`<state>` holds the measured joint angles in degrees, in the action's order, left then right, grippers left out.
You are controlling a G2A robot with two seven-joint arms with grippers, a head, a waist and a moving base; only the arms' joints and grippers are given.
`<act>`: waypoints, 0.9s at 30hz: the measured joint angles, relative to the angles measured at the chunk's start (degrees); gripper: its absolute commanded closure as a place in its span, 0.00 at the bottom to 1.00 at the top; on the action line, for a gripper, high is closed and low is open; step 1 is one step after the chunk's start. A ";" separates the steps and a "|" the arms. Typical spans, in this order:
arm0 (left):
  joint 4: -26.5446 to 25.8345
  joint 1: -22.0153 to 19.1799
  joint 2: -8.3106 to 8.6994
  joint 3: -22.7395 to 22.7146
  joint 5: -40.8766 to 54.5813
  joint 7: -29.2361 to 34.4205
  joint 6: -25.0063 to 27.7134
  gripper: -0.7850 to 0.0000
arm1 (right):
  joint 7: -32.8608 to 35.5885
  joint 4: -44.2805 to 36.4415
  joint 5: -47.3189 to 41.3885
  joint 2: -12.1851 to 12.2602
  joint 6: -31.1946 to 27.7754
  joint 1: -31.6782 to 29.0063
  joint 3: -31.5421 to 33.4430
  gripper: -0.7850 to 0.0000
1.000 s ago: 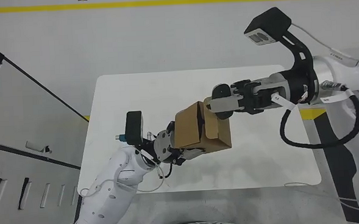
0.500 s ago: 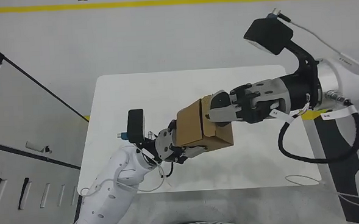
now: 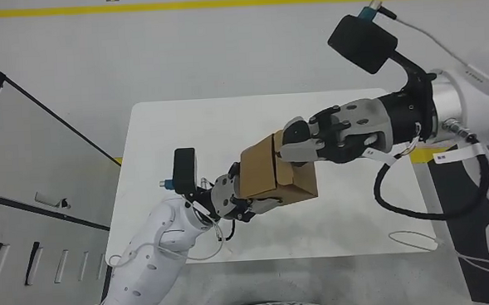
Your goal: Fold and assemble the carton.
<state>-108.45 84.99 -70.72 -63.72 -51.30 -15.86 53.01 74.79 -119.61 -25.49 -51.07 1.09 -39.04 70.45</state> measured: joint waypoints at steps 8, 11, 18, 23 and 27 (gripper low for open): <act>0.08 -0.17 0.07 -0.04 -0.04 0.53 -0.03 1.00 | 0.78 1.11 0.58 -0.14 -0.69 2.58 -1.63 1.00; -0.06 -0.13 0.10 -0.07 -0.24 0.69 -0.21 1.00 | 1.24 1.41 0.93 -0.18 -0.69 3.71 -2.22 1.00; -0.24 -0.01 0.15 -0.06 -0.62 0.68 -0.49 1.00 | 2.15 2.14 1.43 -0.25 -0.38 5.86 -3.51 1.00; -0.45 0.11 0.21 -0.26 -1.40 0.78 -0.81 1.00 | 2.73 2.31 1.98 -0.25 -0.02 6.90 -4.25 1.00; -0.47 0.19 0.26 -0.25 -1.68 0.87 -0.92 1.00 | 3.42 2.38 2.59 -0.22 0.28 7.94 -4.81 1.00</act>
<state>-108.92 85.17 -70.46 -63.97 -52.97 -14.99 52.09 78.21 -117.22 -22.90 -51.30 1.37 -31.10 65.64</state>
